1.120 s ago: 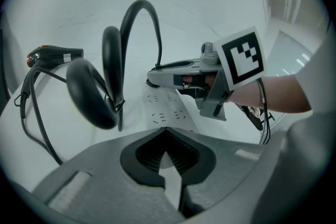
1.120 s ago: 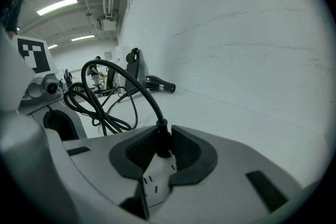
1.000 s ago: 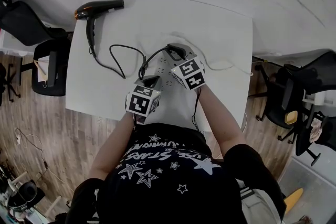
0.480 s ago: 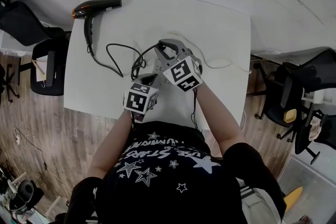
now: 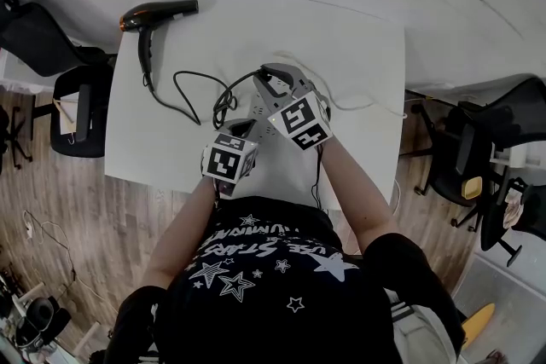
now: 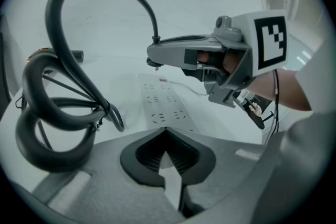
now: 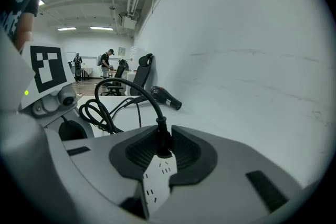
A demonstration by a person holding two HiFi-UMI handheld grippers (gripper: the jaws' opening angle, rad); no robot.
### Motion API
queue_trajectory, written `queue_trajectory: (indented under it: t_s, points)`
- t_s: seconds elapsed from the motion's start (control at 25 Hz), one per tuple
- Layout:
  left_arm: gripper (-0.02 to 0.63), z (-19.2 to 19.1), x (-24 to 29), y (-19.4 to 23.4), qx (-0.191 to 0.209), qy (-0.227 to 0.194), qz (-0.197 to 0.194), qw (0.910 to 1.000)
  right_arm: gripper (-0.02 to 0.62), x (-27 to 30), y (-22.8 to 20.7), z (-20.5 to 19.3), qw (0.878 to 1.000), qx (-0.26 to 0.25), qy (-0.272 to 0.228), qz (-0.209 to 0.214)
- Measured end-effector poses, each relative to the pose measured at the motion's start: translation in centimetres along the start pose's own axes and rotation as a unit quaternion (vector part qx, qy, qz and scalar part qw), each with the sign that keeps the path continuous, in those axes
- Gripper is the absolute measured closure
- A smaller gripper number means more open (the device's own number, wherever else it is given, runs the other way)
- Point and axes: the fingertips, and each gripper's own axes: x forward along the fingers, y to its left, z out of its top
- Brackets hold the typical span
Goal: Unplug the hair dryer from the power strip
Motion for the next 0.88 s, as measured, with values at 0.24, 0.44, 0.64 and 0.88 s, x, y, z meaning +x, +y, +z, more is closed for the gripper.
queue_trajectory:
  t_s: [0.24, 0.44, 0.64, 0.88]
  points:
    - [0.600, -0.1, -0.3, -0.2, 0.019, -0.006, 0.007, 0.9998, 0.512, -0.9, 0.2, 0.5, 1.000, -0.005, 0.002, -0.008]
    - [0.599, -0.2, -0.3, -0.4, 0.025, -0.017, 0.010, 0.9995, 0.512, -1.9, 0.5, 0.8, 1.000, -0.008, 0.002, -0.024]
    - [0.600, -0.7, -1.7, -1.0, 0.042, -0.029, 0.007, 0.9987, 0.512, -2.6, 1.4, 1.5, 0.998, -0.024, 0.000, -0.050]
    - [0.600, -1.0, -6.1, -1.5, -0.001, -0.085, -0.023, 0.9962, 0.512, -3.7, 3.5, 2.9, 0.995, -0.062, -0.006, -0.075]
